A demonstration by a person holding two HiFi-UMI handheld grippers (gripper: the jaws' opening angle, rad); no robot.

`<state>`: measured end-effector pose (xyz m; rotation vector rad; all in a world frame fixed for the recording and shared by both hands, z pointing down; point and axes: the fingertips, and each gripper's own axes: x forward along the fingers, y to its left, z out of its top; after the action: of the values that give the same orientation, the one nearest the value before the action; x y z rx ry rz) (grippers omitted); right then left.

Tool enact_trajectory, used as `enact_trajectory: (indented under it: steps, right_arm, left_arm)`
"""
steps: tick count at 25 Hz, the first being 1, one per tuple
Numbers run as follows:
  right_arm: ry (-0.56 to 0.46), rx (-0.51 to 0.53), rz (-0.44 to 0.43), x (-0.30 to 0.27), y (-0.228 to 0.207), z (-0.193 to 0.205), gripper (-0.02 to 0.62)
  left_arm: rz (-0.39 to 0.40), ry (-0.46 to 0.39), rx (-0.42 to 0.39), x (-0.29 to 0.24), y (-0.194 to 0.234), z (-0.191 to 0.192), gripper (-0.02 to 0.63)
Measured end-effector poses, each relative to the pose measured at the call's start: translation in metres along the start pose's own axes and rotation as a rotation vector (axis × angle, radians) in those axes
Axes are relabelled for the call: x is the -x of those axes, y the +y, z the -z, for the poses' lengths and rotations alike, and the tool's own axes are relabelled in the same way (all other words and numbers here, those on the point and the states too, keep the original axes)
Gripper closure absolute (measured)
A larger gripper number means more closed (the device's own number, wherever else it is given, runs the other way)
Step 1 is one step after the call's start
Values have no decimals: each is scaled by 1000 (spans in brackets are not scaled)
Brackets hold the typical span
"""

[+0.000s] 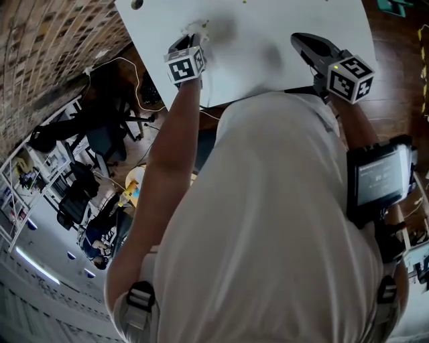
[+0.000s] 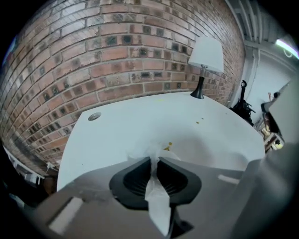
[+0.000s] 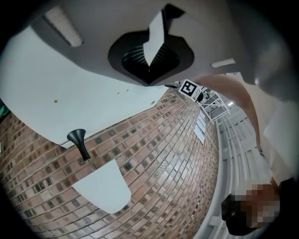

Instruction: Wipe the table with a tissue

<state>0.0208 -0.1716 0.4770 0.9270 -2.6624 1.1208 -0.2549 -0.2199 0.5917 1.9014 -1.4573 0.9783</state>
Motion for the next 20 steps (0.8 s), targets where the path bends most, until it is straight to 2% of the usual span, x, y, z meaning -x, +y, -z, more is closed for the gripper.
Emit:
enact_trajectory:
  steps: [7, 13, 20]
  right_arm:
    - [-21, -26, 17, 10, -10, 0, 588]
    - [-26, -29, 34, 20, -17, 5, 588]
    - [-13, -5, 51, 21, -17, 5, 588]
  left_arm:
    - [-33, 73, 0, -14, -12, 5, 548]
    - [-71, 74, 30, -13, -5, 10, 551]
    - [-74, 55, -19, -20, -1, -4, 552]
